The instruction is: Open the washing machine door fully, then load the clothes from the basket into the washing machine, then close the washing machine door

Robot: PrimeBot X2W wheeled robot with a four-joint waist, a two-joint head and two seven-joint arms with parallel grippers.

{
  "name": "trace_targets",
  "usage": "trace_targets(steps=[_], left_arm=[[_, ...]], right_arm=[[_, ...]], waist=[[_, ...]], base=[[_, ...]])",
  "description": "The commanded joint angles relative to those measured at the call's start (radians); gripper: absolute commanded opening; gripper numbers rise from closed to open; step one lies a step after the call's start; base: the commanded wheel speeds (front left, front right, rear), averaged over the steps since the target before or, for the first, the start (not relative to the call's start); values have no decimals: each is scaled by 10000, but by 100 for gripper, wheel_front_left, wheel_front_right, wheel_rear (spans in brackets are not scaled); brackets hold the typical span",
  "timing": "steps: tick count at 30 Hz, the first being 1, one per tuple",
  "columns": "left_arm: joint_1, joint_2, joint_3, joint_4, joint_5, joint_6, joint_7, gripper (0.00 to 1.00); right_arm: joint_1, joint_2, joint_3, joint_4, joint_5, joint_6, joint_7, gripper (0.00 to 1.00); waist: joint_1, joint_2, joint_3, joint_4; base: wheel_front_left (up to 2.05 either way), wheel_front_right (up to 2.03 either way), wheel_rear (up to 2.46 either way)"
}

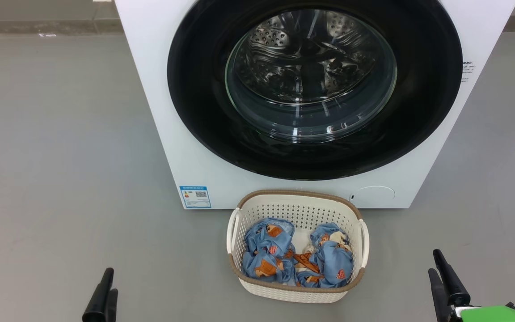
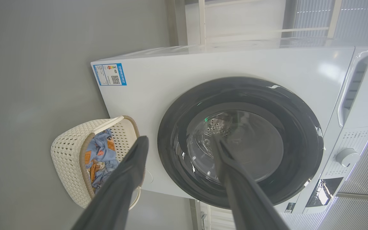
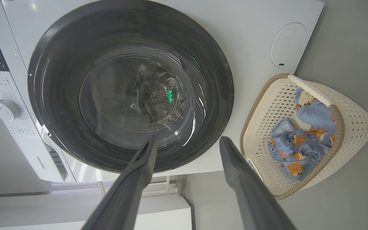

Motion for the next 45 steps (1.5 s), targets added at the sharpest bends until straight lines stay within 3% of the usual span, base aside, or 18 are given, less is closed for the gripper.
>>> trace_targets(steps=[1, 45], left_arm=[[-292, 201, 42, -354, 312, -13, -141, 100], [-146, 480, -336, -1124, 6561, -26, -1437, 100]], right_arm=[[-377, -152, 100, -233, -277, 2, -109, 100], [-798, -741, 1079, -126, -5427, 9, -1395, 100]], waist=[[-1, 0, 3, 4], [-1, 0, 42, 104]], base=[[0, 0, 0], [0, 0, 0]])
